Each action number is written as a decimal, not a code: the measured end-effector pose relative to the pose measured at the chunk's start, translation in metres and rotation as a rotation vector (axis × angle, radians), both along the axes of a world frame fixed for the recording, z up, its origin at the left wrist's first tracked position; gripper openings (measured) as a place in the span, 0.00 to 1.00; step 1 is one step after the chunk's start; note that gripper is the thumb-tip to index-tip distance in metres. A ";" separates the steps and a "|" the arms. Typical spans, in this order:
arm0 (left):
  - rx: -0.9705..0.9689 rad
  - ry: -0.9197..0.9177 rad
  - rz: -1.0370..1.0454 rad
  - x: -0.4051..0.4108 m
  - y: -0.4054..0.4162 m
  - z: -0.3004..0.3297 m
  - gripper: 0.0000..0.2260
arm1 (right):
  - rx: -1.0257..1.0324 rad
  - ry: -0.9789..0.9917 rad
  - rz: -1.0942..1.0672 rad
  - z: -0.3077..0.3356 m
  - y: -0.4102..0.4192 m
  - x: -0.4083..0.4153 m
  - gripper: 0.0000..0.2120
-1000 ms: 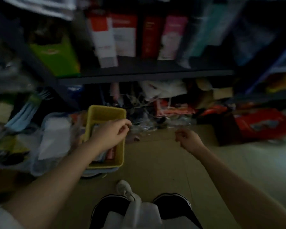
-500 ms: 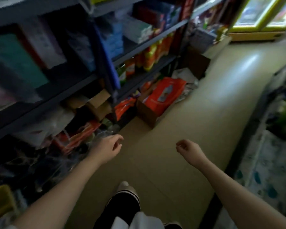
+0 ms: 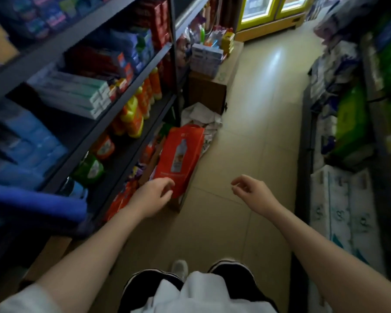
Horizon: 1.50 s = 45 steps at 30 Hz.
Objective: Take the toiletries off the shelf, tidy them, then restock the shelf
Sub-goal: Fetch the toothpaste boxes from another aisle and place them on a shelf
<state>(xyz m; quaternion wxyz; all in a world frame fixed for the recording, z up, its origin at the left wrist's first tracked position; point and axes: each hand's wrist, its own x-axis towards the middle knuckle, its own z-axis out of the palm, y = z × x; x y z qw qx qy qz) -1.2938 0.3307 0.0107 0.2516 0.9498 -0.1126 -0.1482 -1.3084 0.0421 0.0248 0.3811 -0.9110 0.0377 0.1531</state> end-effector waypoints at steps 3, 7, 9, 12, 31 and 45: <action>-0.067 -0.070 -0.059 0.073 -0.038 0.018 0.09 | -0.012 0.021 -0.078 -0.011 -0.030 0.053 0.07; -0.120 -0.152 -0.096 0.162 -0.091 0.030 0.09 | -0.041 0.066 -0.117 -0.025 -0.079 0.130 0.07; -0.113 -0.177 -0.095 0.205 -0.118 0.029 0.09 | -0.056 0.078 -0.096 -0.028 -0.107 0.174 0.08; -0.086 -0.191 -0.059 0.270 -0.159 0.030 0.09 | -0.088 0.064 -0.040 -0.024 -0.149 0.249 0.09; 0.071 0.044 0.190 0.655 -0.213 0.013 0.12 | 0.016 -0.151 0.278 0.038 -0.198 0.714 0.07; -0.081 -0.392 0.662 0.820 -0.195 0.071 0.10 | -0.121 -0.006 0.588 -0.001 -0.145 0.987 0.11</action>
